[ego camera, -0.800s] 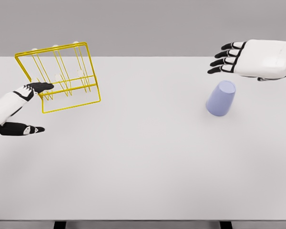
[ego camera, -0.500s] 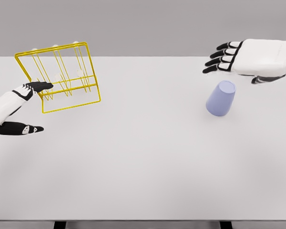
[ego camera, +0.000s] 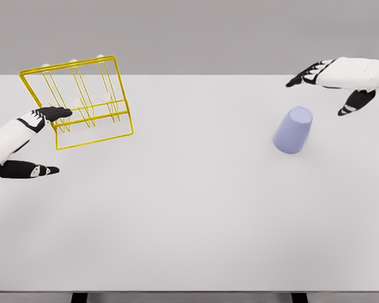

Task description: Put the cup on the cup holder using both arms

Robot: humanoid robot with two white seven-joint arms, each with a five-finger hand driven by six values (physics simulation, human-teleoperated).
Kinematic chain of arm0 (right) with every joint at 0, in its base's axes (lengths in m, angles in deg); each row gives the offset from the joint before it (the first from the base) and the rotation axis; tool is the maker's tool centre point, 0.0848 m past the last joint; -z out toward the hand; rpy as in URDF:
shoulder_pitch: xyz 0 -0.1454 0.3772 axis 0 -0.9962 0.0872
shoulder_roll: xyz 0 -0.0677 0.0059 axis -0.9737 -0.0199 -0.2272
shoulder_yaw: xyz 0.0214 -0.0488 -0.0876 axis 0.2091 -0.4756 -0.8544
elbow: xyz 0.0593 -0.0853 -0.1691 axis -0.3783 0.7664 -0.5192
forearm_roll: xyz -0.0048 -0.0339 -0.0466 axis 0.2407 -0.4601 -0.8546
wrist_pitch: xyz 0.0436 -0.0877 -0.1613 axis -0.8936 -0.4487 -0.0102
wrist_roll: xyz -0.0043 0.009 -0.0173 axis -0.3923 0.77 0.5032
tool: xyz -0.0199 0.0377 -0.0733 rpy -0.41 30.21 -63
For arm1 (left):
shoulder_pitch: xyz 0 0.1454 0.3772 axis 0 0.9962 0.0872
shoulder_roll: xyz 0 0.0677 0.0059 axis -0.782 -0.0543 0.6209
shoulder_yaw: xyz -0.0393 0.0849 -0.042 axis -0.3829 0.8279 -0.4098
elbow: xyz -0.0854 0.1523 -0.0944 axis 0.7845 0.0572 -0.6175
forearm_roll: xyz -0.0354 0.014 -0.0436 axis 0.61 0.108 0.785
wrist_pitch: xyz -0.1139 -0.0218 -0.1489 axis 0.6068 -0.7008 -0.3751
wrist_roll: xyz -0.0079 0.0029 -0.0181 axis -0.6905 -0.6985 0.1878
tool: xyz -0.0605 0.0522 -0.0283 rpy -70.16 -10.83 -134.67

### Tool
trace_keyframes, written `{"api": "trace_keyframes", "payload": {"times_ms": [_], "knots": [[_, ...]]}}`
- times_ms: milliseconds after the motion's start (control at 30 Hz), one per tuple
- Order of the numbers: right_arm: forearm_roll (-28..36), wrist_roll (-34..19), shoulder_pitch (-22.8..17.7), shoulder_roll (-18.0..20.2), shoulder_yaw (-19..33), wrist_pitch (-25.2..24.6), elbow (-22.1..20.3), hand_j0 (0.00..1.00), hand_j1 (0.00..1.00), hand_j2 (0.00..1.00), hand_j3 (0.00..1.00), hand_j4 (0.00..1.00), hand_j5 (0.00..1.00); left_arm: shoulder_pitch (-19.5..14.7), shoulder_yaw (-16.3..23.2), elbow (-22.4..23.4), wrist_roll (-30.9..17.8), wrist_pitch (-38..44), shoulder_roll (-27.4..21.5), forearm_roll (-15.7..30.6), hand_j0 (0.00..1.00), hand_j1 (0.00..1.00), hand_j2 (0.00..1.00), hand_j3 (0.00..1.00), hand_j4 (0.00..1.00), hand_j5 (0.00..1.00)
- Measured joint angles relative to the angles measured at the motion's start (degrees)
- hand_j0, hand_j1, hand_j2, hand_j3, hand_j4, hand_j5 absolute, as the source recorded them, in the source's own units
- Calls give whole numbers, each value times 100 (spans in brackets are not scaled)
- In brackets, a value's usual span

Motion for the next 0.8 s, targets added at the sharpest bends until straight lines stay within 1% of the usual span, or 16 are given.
{"api": "trace_keyframes", "payload": {"times_ms": [133, 267, 633, 800], "knots": [[-187, 0, 0, -191, -121, 206, 78, 100, 100, 100, 100, 100, 100, 0, -2, -10, -2, 0, 0, 0, 100, 100, 100, 100, 100, 100], [-286, 0, 9, -371, -214, 262, 101, 100, 100, 100, 100, 100, 100, 0, -7, -17, -3, 0, 0, 0, 100, 100, 100, 100, 100, 100], [-481, 0, 9, -513, -453, 288, 309, 100, 100, 100, 100, 100, 100, 0, -9, -34, -4, 0, -7, 0, 100, 100, 100, 100, 100, 100], [-525, 0, 9, -603, -476, 296, 596, 100, 100, 100, 100, 100, 100, 0, -9, -46, -4, 0, -9, 0, 100, 100, 100, 100, 100, 100]]}}
